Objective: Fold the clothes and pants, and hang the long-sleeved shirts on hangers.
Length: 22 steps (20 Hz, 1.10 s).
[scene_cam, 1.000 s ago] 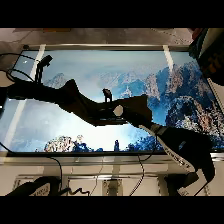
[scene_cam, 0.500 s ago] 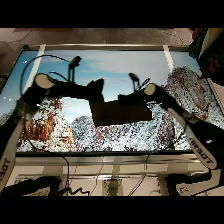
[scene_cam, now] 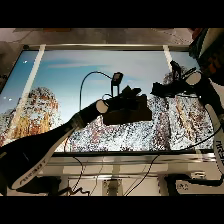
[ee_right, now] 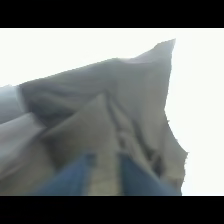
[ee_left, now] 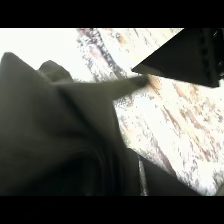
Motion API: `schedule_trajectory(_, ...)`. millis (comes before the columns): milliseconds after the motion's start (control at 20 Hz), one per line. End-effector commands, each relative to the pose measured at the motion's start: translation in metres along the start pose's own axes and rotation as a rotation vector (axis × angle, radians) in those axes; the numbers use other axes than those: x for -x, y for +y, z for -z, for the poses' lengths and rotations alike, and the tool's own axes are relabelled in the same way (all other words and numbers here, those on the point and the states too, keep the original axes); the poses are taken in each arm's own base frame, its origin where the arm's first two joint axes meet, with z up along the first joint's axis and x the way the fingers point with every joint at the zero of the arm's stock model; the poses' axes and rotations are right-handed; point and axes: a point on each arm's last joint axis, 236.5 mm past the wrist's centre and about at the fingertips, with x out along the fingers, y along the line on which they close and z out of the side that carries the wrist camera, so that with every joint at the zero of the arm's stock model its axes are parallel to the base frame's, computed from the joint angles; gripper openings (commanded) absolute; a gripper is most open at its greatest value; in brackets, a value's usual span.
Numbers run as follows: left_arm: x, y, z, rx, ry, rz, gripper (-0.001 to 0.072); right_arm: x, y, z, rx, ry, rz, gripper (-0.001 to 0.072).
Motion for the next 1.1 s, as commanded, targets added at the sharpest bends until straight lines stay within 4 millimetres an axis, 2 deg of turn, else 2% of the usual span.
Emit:
schedule_trajectory(0, -0.012, -0.012, 0.005, -0.023, -0.052, -0.017, 0.0696, 0.008, -0.028, -0.004, 0.061, -0.013, 0.090, 0.0437)
schedule_trajectory(50, -0.009, -0.010, 0.000, -0.021, -0.061, -0.019, 0.0696, 0.009, -0.037, -0.007, 0.084, -0.022, 0.129, 0.0467)
schedule_trajectory(200, 0.004, -0.001, -0.025, -0.012, -0.108, -0.032, 0.0696, 0.010, -0.072, -0.006, 0.128, 0.001, 0.249, 0.0467)
schedule_trajectory(350, 0.020, 0.012, -0.051, 0.000, -0.152, -0.049, 0.0696, -0.003, -0.107, 0.010, 0.050, 0.079, 0.269, 0.0467)
schedule_trajectory(450, 0.028, 0.020, -0.061, 0.008, -0.163, -0.056, 0.0696, -0.019, -0.117, 0.028, -0.039, 0.159, 0.211, 0.0469)
schedule_trajectory(550, 0.033, 0.024, -0.061, 0.014, -0.139, -0.047, 0.0696, -0.042, -0.106, 0.049, -0.096, 0.248, 0.078, 0.0470)
schedule_trajectory(600, 0.034, 0.025, -0.059, 0.017, -0.122, -0.042, 0.0695, -0.054, -0.097, 0.057, -0.128, 0.285, 0.000, 0.0499)
schedule_trajectory(650, 0.034, 0.026, -0.056, 0.019, -0.107, -0.038, 0.0695, -0.066, -0.089, 0.062, -0.172, 0.310, -0.056, 0.0568)
schedule_trajectory(900, 0.034, 0.026, -0.052, 0.020, -0.088, -0.031, 0.0695, -0.124, -0.075, 0.067, -0.370, 0.321, -0.174, 0.0578)
schedule_trajectory(1050, 0.035, 0.029, -0.054, 0.022, -0.091, -0.036, 0.0695, -0.138, -0.058, 0.071, -0.453, 0.344, -0.234, 0.0578)
